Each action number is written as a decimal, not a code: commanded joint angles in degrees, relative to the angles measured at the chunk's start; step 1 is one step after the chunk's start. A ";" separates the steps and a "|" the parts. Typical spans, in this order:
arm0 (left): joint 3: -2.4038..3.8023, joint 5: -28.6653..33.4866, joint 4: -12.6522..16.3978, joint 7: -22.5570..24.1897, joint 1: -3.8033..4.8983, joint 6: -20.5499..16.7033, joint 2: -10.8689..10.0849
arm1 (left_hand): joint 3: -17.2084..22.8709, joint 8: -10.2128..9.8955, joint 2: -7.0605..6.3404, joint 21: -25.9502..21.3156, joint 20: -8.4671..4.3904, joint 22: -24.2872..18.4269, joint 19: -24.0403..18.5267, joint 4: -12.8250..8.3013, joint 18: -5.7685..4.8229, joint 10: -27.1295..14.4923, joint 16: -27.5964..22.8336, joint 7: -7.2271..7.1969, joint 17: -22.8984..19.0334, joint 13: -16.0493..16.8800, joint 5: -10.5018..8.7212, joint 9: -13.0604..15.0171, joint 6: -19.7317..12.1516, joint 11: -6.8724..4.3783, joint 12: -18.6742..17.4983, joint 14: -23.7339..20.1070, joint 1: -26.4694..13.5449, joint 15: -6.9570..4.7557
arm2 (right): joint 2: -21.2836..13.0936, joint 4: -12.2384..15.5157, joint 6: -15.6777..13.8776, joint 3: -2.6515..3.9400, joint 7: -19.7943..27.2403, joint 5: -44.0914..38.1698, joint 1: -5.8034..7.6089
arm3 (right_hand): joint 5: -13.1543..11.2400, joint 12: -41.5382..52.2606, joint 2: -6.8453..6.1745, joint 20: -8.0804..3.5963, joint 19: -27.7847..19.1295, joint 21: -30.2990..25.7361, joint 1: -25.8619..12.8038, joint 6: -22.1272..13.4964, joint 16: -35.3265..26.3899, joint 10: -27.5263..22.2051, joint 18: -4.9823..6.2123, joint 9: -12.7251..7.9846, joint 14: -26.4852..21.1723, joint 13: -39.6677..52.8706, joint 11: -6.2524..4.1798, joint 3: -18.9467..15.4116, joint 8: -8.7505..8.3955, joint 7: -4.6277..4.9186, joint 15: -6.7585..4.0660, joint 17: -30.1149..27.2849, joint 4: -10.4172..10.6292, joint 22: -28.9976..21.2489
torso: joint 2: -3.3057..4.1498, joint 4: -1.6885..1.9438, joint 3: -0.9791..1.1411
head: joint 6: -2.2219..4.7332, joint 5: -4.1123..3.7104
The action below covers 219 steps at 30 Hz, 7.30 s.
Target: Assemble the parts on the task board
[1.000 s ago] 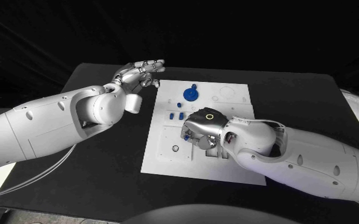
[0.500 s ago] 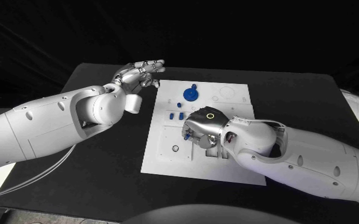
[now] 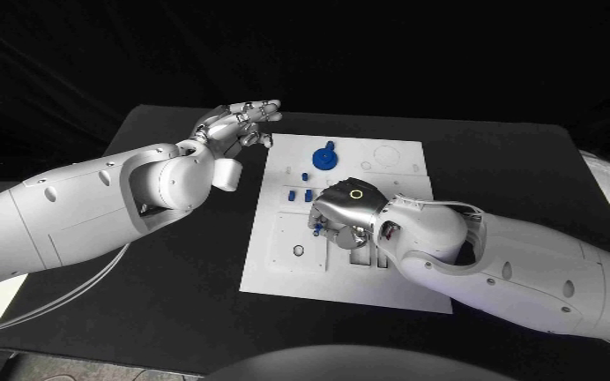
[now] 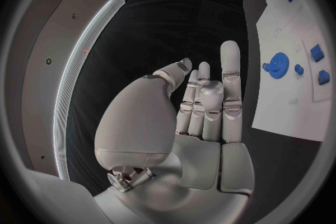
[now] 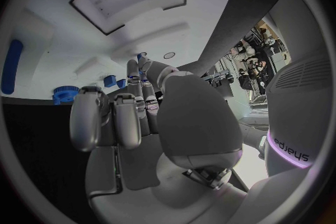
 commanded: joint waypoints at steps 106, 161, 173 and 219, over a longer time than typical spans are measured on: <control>-0.23 -0.74 0.01 -1.73 0.02 2.51 -0.34 | -0.64 0.33 0.11 -0.48 0.36 -0.18 -0.40 -0.06 0.51 -1.56 -0.45 0.13 -0.70 0.18 -0.16 -0.06 -1.04 0.12 1.04 -0.82 0.33 0.18 | -15.90 3.83 3.08 1.29 -4.30 4.32 6.58 | 0.55 4.27 -2.94 1.64 -2.93 -9.34 0.50 -9.76 -5.19 -12.88 2.52 -1.92 2.38 -0.40 1.68 -20.77 -0.47 -1.86 1.58 -5.75 7.31 -12.60 | -0.11 -0.07 -0.03 | 1.95 -2.83; -0.25 -0.76 -0.21 -2.22 0.00 2.67 -0.36 | -0.68 0.41 0.24 -0.52 0.38 -0.20 -0.42 -0.10 0.52 -1.72 -0.42 0.14 -0.75 0.23 -0.21 -0.04 -1.09 0.14 1.29 -0.86 0.41 0.20 | -12.30 1.48 4.39 0.95 -3.37 3.12 4.69 | 0.23 0.89 -1.74 0.09 -1.93 -8.67 3.39 -4.67 -4.60 -4.78 2.19 -1.92 2.74 -0.57 0.11 -12.93 -0.61 -0.19 0.10 -5.01 9.11 -11.47 | -0.11 -0.13 -0.05 | 1.44 -2.67; -0.27 -0.76 -0.26 -2.28 0.00 2.62 -0.36 | -0.68 0.41 0.24 -0.52 0.38 -0.20 -0.42 -0.10 0.52 -1.72 -0.42 0.14 -0.75 0.23 -0.21 -0.04 -1.09 0.14 1.29 -0.86 0.41 0.20 | -12.44 1.59 4.44 0.95 -3.38 3.05 4.69 | 0.24 0.81 -1.69 0.10 -1.93 -8.67 3.49 -4.56 -4.62 -4.71 2.20 -1.88 2.72 -0.53 0.06 -12.68 -0.52 -0.18 0.09 -5.05 9.09 -11.47 | -0.08 -0.14 -0.02 | 1.35 -2.66; -0.30 -0.80 -0.53 -2.16 -0.11 2.84 0.20 | -0.75 0.45 0.35 -0.55 0.42 -0.22 -0.43 -0.08 0.53 -1.93 -0.39 0.17 -0.78 0.26 -0.22 -0.04 -1.20 0.18 1.47 -0.89 0.40 0.22 | -10.15 12.89 -4.41 1.99 0.10 6.11 4.30 | 0.19 1.00 0.44 -1.25 -0.94 -6.56 7.11 0.32 -3.21 1.80 1.71 -0.58 3.01 0.20 -1.06 -5.59 1.14 0.23 -1.05 -3.04 3.93 -8.55 | -0.22 -0.14 -0.14 | 1.40 0.34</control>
